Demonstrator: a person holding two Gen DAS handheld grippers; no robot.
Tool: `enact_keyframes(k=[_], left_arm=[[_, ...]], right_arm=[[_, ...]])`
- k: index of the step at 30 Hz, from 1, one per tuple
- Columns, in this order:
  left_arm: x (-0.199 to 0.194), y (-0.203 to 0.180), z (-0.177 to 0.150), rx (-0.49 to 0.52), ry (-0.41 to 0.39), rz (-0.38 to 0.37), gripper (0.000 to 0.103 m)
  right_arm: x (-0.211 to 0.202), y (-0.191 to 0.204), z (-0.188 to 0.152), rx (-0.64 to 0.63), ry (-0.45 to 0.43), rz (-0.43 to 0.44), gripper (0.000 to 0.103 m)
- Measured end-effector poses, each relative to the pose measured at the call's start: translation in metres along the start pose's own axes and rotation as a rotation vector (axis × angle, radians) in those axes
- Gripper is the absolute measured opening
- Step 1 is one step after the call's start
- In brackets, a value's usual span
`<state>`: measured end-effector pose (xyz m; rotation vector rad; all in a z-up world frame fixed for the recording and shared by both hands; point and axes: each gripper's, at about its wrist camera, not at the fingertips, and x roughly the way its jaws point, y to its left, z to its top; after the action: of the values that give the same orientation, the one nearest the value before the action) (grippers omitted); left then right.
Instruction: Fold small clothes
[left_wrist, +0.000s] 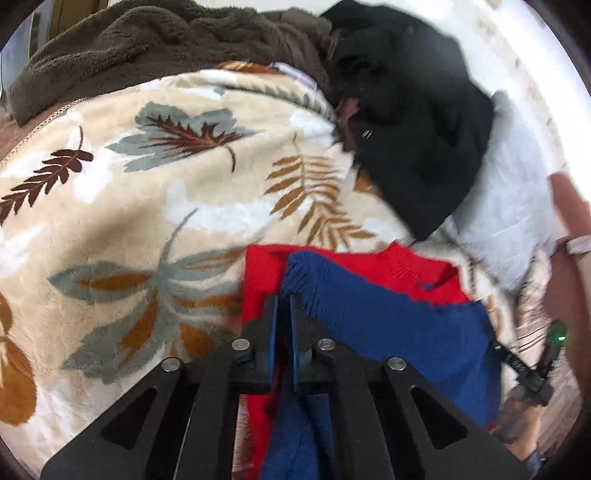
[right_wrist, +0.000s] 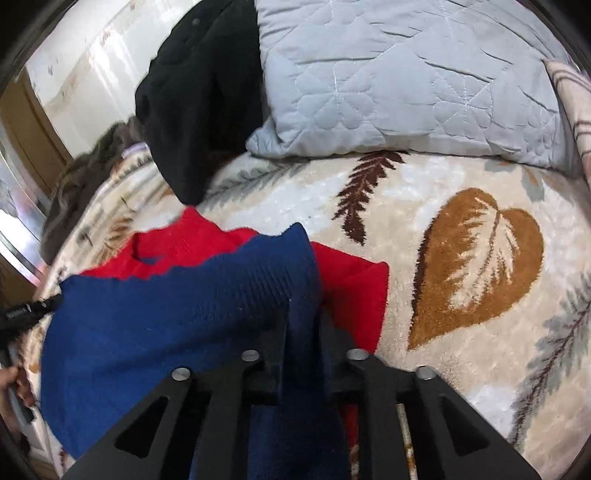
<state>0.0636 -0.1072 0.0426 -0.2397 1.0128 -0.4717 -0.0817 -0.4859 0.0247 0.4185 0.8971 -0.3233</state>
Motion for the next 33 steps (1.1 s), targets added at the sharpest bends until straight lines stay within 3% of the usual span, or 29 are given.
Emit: enact_keyframes(k=[1, 3, 7, 11, 19, 24, 26, 28, 30, 33], left_arm=[[-0.005, 0.001, 0.001, -0.009, -0.007, -0.027, 0.013], [-0.017, 0.004, 0.001, -0.019, -0.018, -0.073, 0.035], [-0.027, -0.002, -0.012, 0.069, 0.038, -0.062, 0.036], [-0.029, -0.009, -0.044, 0.171, 0.112, -0.003, 0.036], [-0.055, 0.008, -0.064, 0.184, 0.088, 0.004, 0.035], [-0.038, -0.023, -0.065, 0.311, 0.121, 0.010, 0.034], [-0.021, -0.036, -0.066, 0.365, 0.150, 0.065, 0.031], [-0.007, -0.039, -0.063, 0.368, 0.166, 0.109, 0.017], [-0.011, -0.031, -0.058, 0.307, 0.134, 0.090, 0.006], [-0.046, -0.017, -0.056, 0.239, -0.025, 0.065, 0.006]], right_arm=[[-0.003, 0.000, 0.001, 0.000, -0.003, 0.001, 0.028], [-0.008, 0.003, 0.005, -0.017, -0.012, 0.008, 0.040], [-0.008, 0.006, 0.012, -0.024, -0.004, 0.033, 0.045], [0.005, 0.006, 0.011, -0.007, 0.038, 0.037, 0.040], [-0.004, 0.007, 0.008, 0.003, 0.025, 0.045, 0.042], [0.003, 0.010, 0.007, 0.009, 0.042, 0.040, 0.042], [0.006, 0.012, 0.008, 0.009, 0.042, 0.029, 0.037], [0.006, 0.017, 0.010, -0.009, 0.039, -0.002, 0.008], [0.000, 0.021, 0.012, -0.030, 0.030, -0.017, 0.007], [-0.022, 0.020, 0.016, -0.054, -0.041, -0.007, 0.006]])
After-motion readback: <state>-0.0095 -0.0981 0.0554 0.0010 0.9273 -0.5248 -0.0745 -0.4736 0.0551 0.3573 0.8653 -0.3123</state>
